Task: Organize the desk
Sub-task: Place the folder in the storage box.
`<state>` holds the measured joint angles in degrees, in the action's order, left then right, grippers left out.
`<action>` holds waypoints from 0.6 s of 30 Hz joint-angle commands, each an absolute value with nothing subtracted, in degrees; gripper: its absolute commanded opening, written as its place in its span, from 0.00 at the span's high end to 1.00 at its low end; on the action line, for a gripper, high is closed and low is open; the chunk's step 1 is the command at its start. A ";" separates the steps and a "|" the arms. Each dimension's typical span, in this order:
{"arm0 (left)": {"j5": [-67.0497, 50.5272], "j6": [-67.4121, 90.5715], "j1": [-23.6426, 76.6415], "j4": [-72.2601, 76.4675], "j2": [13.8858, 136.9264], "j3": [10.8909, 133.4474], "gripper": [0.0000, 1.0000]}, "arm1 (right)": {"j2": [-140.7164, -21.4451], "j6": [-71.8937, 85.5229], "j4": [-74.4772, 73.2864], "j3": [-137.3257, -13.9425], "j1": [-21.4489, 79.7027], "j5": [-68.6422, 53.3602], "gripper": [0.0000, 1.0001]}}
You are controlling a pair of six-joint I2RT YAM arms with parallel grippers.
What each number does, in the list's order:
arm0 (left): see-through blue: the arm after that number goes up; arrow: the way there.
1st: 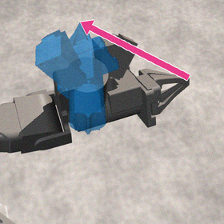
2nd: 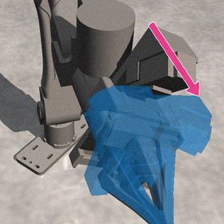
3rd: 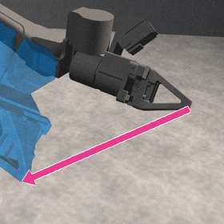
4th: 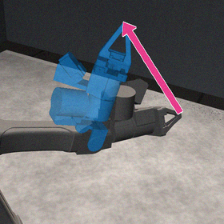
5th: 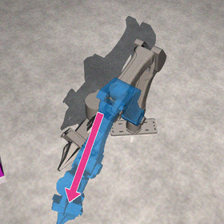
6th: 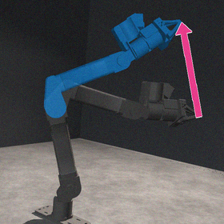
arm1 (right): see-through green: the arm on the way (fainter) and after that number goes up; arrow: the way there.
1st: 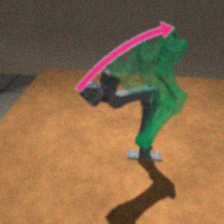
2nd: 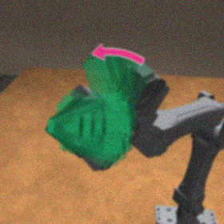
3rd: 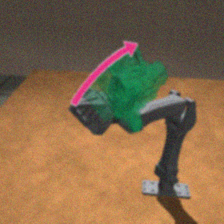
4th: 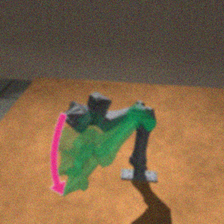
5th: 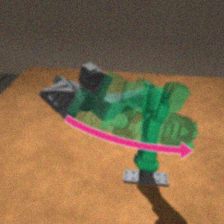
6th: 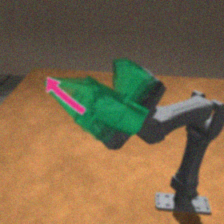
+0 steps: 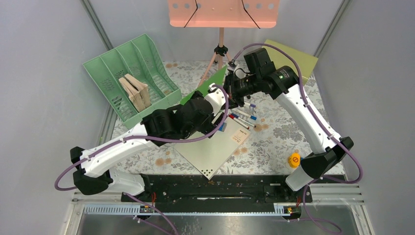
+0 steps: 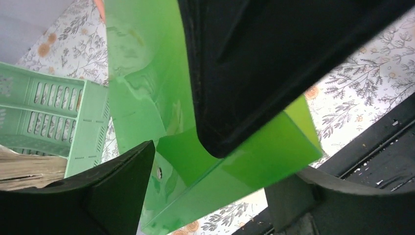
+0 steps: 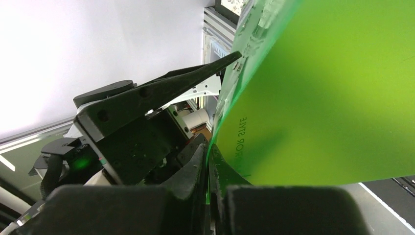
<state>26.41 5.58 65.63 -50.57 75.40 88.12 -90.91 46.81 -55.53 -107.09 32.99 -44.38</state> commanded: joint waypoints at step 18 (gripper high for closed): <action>32.96 10.67 65.92 -47.93 69.68 82.88 0.98 | -84.26 48.45 -48.24 -105.20 32.79 -49.52 0.68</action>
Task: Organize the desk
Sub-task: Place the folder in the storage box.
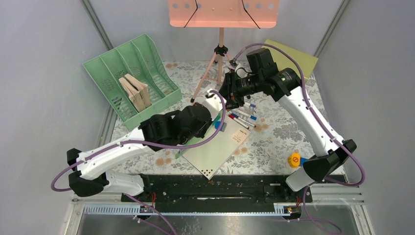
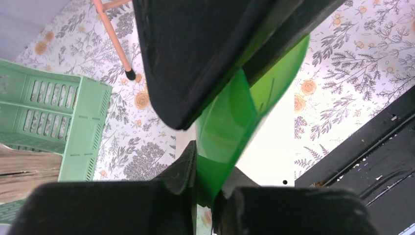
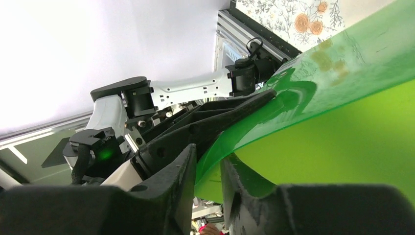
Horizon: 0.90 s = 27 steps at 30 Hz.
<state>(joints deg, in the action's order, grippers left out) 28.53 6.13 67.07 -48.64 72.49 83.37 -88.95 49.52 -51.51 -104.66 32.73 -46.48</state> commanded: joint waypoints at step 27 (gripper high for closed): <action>24.07 26.76 59.89 -41.05 57.38 81.51 1.00 | -66.47 30.25 -50.65 -87.39 16.95 -36.13 0.01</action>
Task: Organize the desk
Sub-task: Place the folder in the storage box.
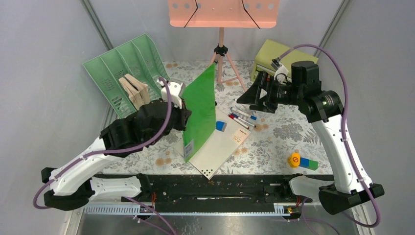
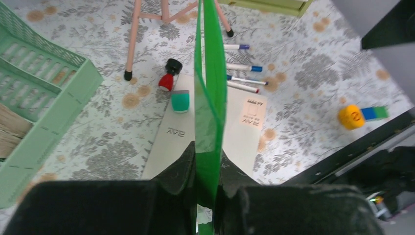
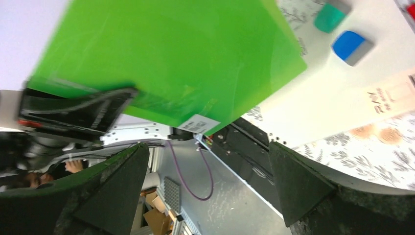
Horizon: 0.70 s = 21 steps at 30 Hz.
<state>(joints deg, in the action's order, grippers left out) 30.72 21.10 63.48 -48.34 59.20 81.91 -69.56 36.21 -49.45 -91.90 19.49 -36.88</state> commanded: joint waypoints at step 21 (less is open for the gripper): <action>-43.43 55.36 29.85 3.49 52.36 60.34 1.00 | -65.36 25.85 -41.18 -74.21 12.05 -41.97 0.01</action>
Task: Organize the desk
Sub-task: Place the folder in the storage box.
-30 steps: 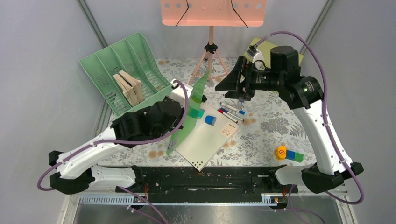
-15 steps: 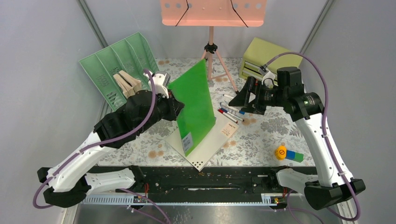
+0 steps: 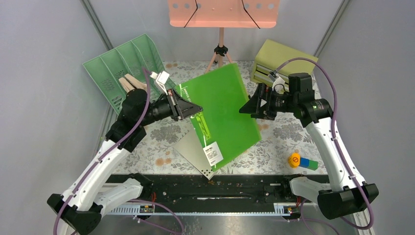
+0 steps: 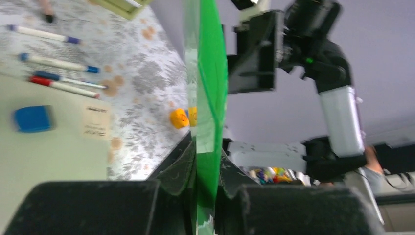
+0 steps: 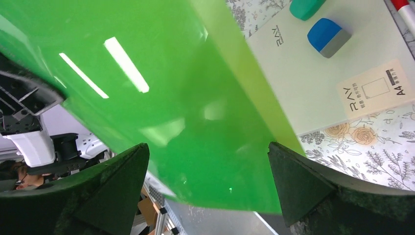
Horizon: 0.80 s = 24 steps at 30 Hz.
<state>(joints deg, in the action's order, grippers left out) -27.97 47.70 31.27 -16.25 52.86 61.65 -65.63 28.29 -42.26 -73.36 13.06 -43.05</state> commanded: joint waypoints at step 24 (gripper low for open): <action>-48.63 56.92 28.83 8.82 52.71 56.95 1.00 | -63.25 31.39 -26.14 -68.62 4.82 -63.93 0.04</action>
<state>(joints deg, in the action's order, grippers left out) -45.67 56.49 28.93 2.72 53.08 55.33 -64.73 26.85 -36.56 -70.61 4.82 -54.57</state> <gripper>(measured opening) 0.102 0.974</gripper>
